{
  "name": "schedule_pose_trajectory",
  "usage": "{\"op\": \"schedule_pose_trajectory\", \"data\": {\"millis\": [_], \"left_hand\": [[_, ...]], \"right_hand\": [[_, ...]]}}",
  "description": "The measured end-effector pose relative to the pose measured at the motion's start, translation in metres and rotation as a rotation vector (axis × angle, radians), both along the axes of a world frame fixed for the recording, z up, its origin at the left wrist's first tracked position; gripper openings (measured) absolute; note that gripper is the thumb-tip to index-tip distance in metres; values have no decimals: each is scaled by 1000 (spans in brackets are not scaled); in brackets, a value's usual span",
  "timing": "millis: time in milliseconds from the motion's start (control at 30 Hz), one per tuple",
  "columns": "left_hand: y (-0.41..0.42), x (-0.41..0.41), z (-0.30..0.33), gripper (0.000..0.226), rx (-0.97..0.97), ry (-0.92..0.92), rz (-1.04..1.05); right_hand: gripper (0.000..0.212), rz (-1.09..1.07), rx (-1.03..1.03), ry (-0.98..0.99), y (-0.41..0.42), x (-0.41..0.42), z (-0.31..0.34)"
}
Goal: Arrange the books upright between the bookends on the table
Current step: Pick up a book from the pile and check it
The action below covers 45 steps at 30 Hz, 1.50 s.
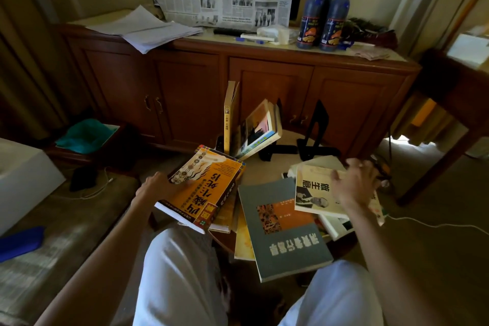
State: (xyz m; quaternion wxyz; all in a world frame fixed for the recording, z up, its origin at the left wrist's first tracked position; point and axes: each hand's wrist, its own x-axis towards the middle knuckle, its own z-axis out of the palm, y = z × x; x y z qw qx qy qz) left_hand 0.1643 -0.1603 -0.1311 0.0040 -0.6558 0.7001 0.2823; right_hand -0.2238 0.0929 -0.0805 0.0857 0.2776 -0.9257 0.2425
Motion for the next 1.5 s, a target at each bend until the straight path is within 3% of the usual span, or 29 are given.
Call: {"op": "schedule_pose_trajectory", "data": {"millis": [67, 133, 267, 433, 500, 567, 633, 733, 833, 967, 1033, 1133, 1200, 1267, 1300, 1367, 1500], "left_hand": [[12, -2, 20, 104, 39, 75, -38], [24, -7, 34, 69, 77, 201, -4], [44, -19, 58, 41, 88, 541, 123], [89, -32, 96, 36, 8, 924, 36], [107, -42, 91, 34, 7, 997, 52], [120, -58, 76, 31, -17, 933, 76], [133, -75, 59, 27, -38, 861, 32], [147, -96, 35, 34, -49, 664, -95], [155, -99, 16, 38, -88, 445, -230], [146, -84, 12, 27, -191, 415, -420], [129, -74, 10, 25, -293, 377, -384], [103, -60, 1, 39, -381, 149, -201], [81, -45, -18, 70, -185, 63, -24], [66, -33, -32, 95, 38, 222, 67], [63, -27, -37, 91, 102, 340, 89], [64, -21, -39, 62, 196, 493, 106], [69, -21, -24, 40, 199, 597, 141]], "right_hand": [[37, 140, -56, 18, -15, 26, 1], [32, 321, -119, -42, -25, 56, -2], [33, 609, -108, -388, -31, 107, -12], [49, 780, -274, -1324, -15, 145, -9], [44, 721, -473, -1549, -8, 143, 2], [40, 530, -550, -1430, -7, 132, 13], [32, 446, -387, -1114, -2, 121, 19], [31, 513, -121, -796, 11, 121, 13], [53, 561, 6, -613, 18, 126, -13], [54, 517, 177, -175, 15, 146, -45], [55, 562, 197, -1, 12, 159, -46], [66, 702, 271, -20, 4, 167, -47], [71, 726, 343, -8, 3, 161, -52], [73, 712, 389, 3, 4, 150, -56], [73, 709, 405, 1, 5, 147, -56], [72, 706, 442, -1, 4, 144, -55], [77, 695, 479, -23, 0, 147, -51]]}}
